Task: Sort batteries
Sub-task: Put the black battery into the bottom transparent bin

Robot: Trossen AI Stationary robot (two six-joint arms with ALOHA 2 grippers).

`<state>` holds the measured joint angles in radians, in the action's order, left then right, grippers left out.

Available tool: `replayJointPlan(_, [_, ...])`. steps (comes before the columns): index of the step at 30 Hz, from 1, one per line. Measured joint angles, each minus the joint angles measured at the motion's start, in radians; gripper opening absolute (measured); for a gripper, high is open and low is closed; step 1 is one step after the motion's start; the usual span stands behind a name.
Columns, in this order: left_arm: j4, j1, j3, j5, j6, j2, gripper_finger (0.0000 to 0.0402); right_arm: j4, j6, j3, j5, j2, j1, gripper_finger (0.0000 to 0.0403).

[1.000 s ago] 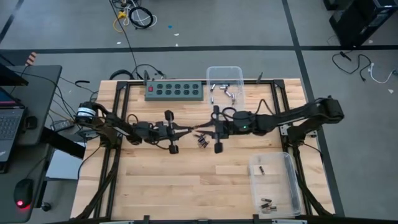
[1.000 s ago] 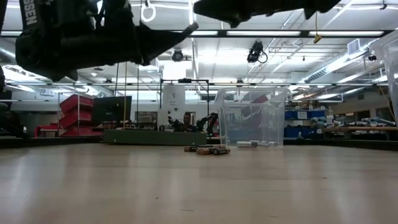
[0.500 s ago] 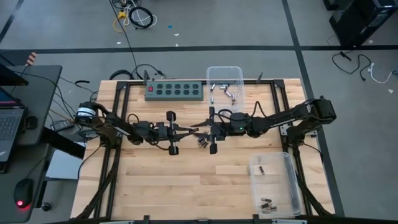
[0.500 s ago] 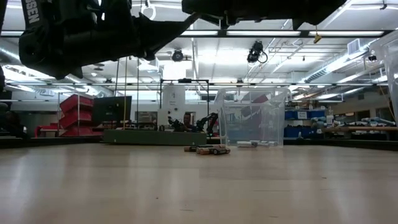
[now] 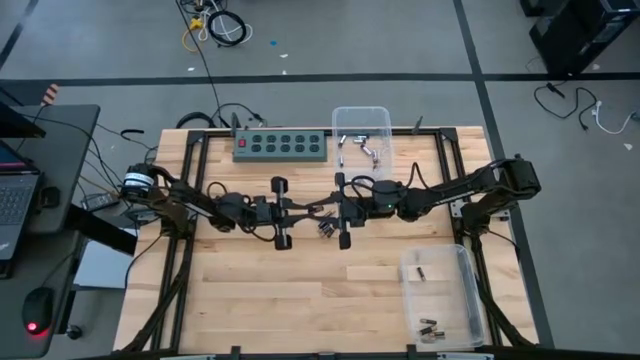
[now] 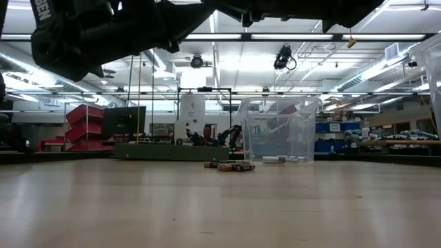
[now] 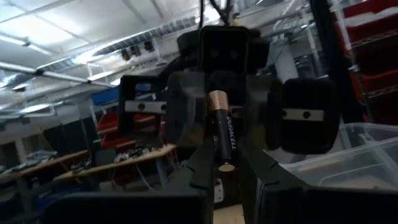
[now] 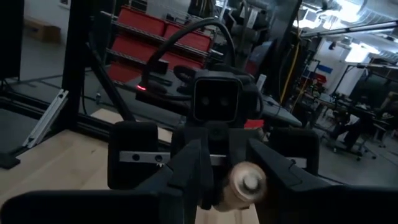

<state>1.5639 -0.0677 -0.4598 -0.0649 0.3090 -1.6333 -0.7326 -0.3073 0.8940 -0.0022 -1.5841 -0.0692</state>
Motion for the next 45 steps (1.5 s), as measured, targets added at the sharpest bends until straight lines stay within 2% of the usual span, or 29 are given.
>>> replayJointPlan(3, [0.0, 0.0, -0.008, 0.033, 0.002, 0.0, 0.0033, 0.0, 0.0, 0.0, -0.004, 0.0, 0.0, 0.0114])
replayJointPlan(15, [-0.005, 0.0, -0.01, 0.038, 0.002, 0.0, 0.0036, -0.015, -0.04, 0.0, -0.077, 0.0, 0.0, 0.0105])
replayJointPlan(23, [-0.011, 0.0, -0.01, 0.043, 0.002, 0.0, 0.0068, -0.015, -0.061, 0.0, -0.077, 0.0, 0.0, 0.0042])
replayJointPlan(33, [-0.062, 0.002, -0.01, 0.019, -0.054, 0.0, 0.0113, -0.023, -0.052, 0.0, -0.078, 0.0, 0.0, 0.0039])
replayJointPlan(36, [-0.108, 0.002, -0.01, -0.01, -0.06, 0.0, 0.0136, -0.026, -0.04, 0.0, -0.029, 0.0, -0.002, 0.0039])
replayJointPlan(39, [-0.152, 0.002, -0.01, -0.061, -0.064, 0.0, 0.0156, 0.086, -0.014, 0.0, 0.062, 0.043, -0.004, 0.0039])
replayJointPlan(42, [-0.201, 0.002, -0.009, -0.128, -0.064, 0.0, 0.017, 0.306, 0.029, 0.0, 0.141, 0.145, -0.012, 0.0039])
replayJointPlan(45, [-0.249, 0.002, -0.009, -0.169, -0.062, 0.0, 0.0174, 0.532, 0.117, 0.0, 0.144, 0.279, -0.028, 0.0039])
